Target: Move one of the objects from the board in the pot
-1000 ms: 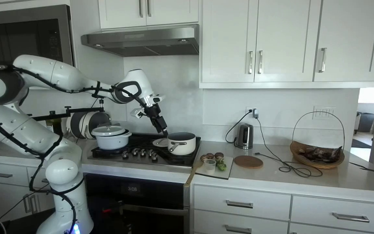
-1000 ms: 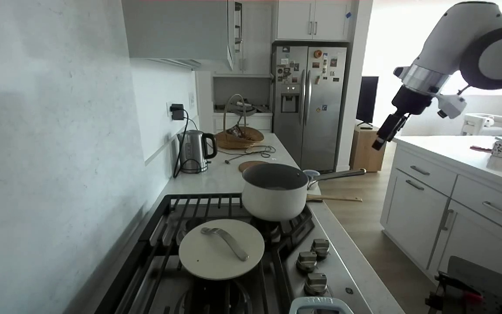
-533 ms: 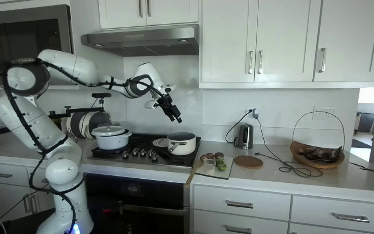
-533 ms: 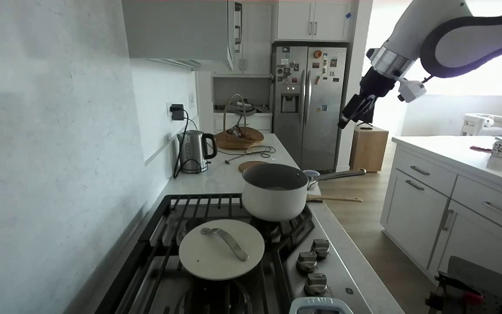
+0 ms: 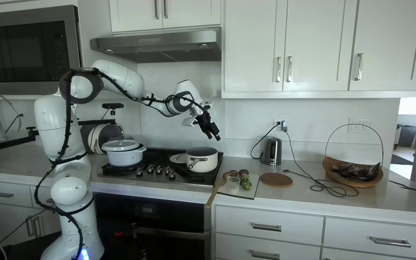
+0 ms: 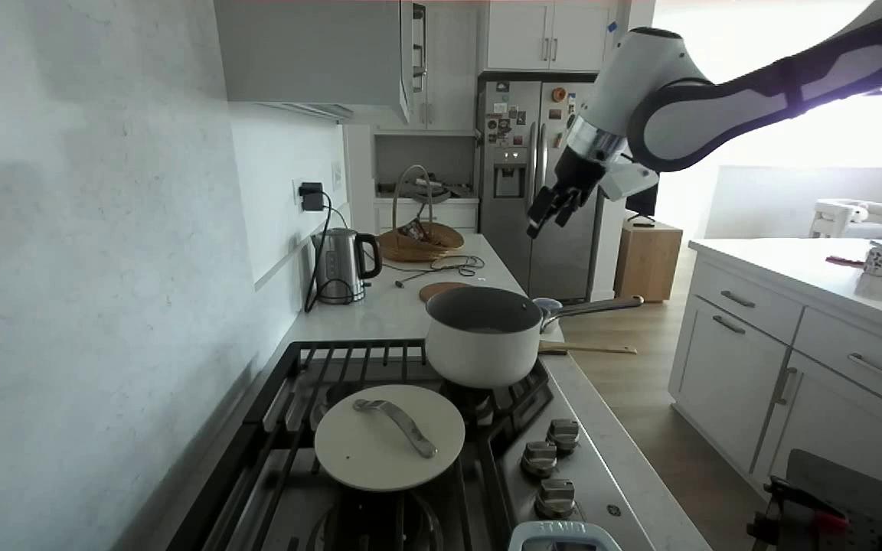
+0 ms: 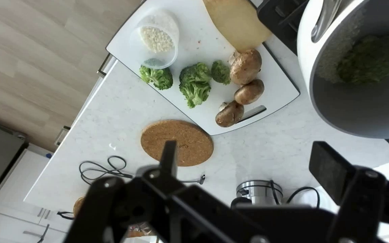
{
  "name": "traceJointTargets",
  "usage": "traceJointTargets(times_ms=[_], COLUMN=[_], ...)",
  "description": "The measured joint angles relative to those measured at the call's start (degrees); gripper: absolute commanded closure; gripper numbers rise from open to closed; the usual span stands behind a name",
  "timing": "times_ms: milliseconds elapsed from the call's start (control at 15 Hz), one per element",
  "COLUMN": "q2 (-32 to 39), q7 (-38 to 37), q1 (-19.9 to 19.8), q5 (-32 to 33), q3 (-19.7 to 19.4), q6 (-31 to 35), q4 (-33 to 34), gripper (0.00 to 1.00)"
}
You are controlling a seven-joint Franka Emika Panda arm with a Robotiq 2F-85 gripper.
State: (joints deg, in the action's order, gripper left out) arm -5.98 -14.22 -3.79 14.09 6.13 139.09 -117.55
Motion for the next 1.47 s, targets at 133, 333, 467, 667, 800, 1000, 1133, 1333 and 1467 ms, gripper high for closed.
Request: traceJointTargets(times_ms=[133,333,467,667,800,1000,1133,1333,1467], q2=[4.85,11.4,15.28,20.01,22.33,24.46,25.15,25.84,26.32], q7=[-1.39,-1.71,-1.71,-1.58,-1.3,-0.76,-0.76,-0.76,-0.76], q1=[0.07,0.96,1.68,2.35,2.62,2.79,2.84,2.84,2.84], q5=[1.05,0.92,-0.01,-2.74,-5.08,-7.91,-8.83,-9.01,-9.16], q3=[-0.3,-1.77,-2.91,-4.12,-4.55,-4.63,-4.64,-4.75,-4.89], q6=[-0.02,-0.25,-0.92,-2.6,-4.6,-7.45,-8.37,-8.66,-8.67], q4=[3.83,9.12,12.31,16.32,18.38,20.31,20.65,20.67,20.68], gripper=[0.0,0.0,0.0,0.0,0.0,0.0,0.0,0.0,0.0])
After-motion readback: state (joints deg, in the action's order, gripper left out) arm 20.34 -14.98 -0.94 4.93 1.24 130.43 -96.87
